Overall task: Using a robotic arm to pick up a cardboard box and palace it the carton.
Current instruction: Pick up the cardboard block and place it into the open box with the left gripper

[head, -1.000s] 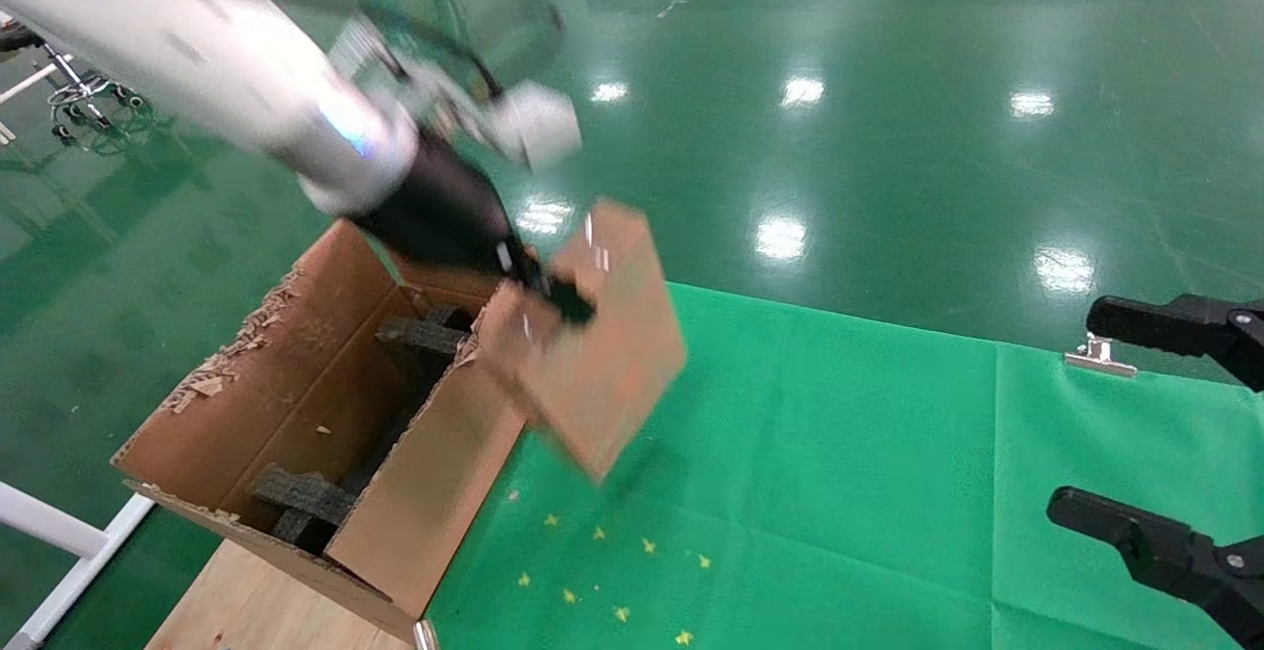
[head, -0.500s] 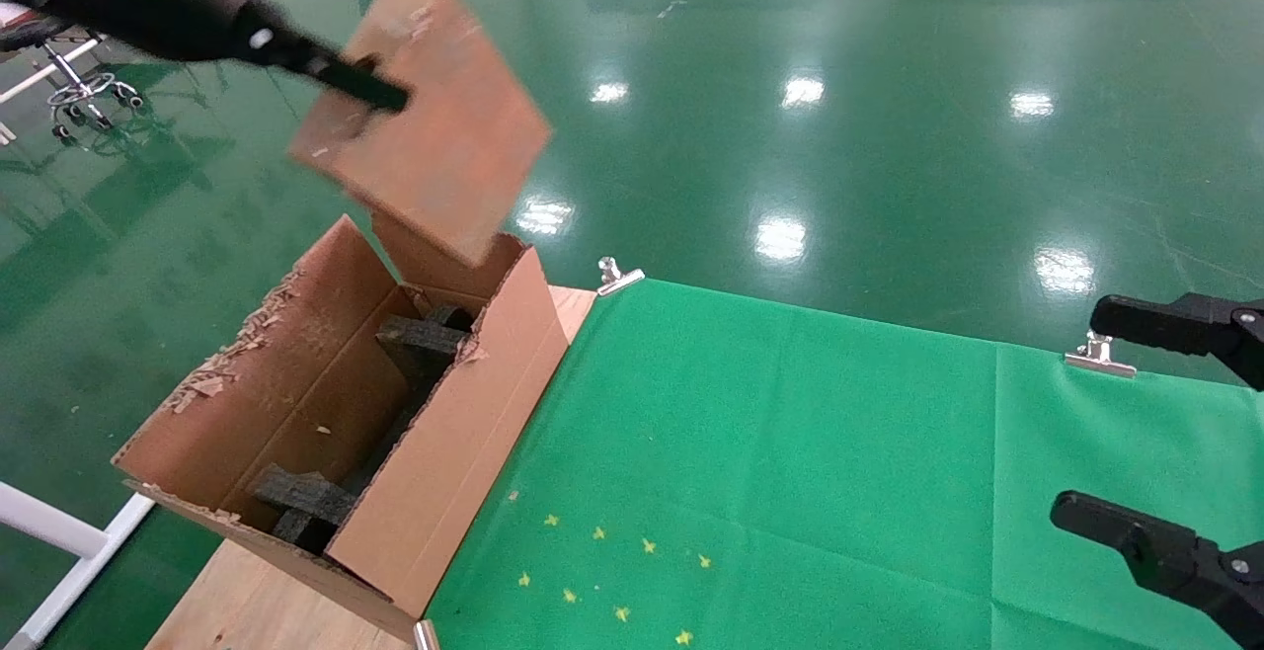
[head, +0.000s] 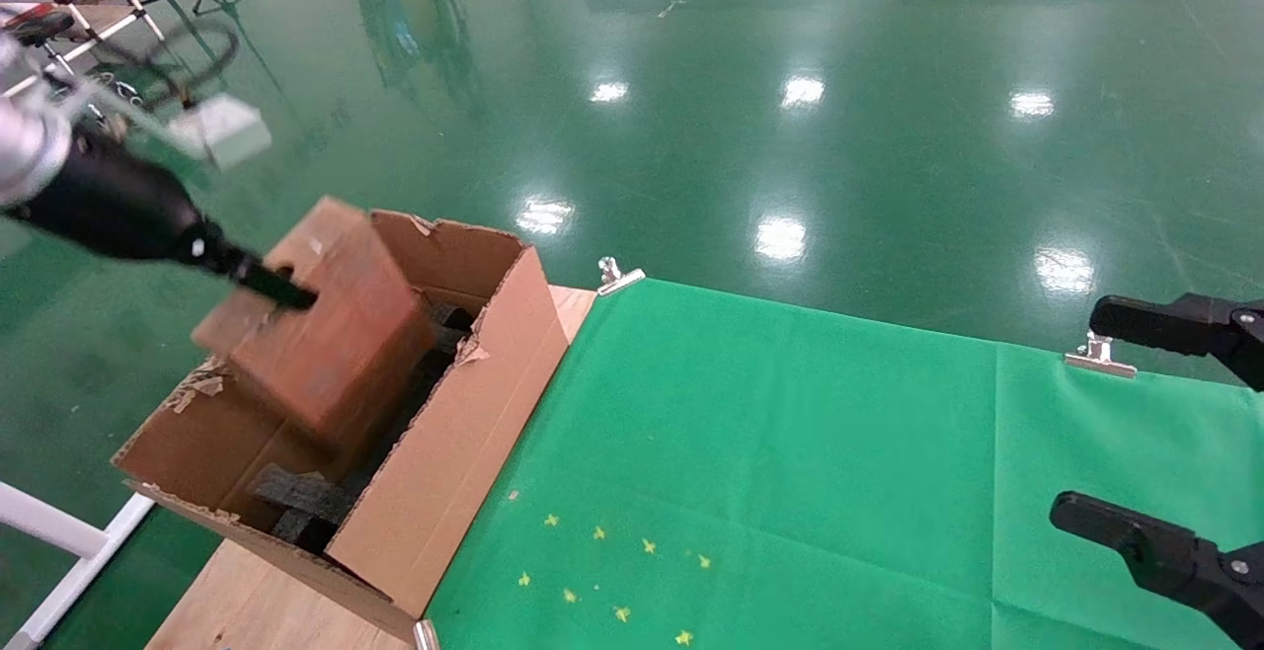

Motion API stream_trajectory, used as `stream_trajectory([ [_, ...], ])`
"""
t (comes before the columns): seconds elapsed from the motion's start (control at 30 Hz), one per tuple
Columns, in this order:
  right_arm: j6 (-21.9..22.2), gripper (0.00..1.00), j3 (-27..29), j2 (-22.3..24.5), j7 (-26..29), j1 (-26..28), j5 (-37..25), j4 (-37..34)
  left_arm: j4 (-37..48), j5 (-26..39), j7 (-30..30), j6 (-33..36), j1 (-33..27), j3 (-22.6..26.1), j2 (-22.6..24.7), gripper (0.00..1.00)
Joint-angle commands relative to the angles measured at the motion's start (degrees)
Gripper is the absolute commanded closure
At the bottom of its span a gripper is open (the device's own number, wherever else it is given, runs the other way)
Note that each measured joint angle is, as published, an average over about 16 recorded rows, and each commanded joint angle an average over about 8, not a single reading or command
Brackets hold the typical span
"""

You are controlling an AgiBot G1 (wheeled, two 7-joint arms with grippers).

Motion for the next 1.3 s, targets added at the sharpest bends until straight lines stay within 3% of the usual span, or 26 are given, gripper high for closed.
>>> stream_trajectory([
  [0.03, 0.0, 0.0, 0.0, 0.0, 0.0, 0.0, 0.0, 0.0, 2.4, 0.24, 1.8, 0.08, 1.1, 0.78, 0.12, 1.0],
  [0.3, 0.0, 0.0, 0.0, 0.0, 0.0, 0.0, 0.0, 0.0, 10.78, 1.49, 7.11, -7.88, 6.0, 1.73, 2.13, 1.0],
  [0.67, 0.0, 0.0, 0.0, 0.0, 0.0, 0.0, 0.0, 0.0, 20.51, -0.36, 14.09, -18.64, 7.96, 0.01, 4.93, 1.0],
  [1.3, 0.0, 0.0, 0.0, 0.0, 0.0, 0.0, 0.0, 0.0, 31.06, 0.5, 15.9, -26.44, 16.69, 0.71, 10.15, 1.0],
])
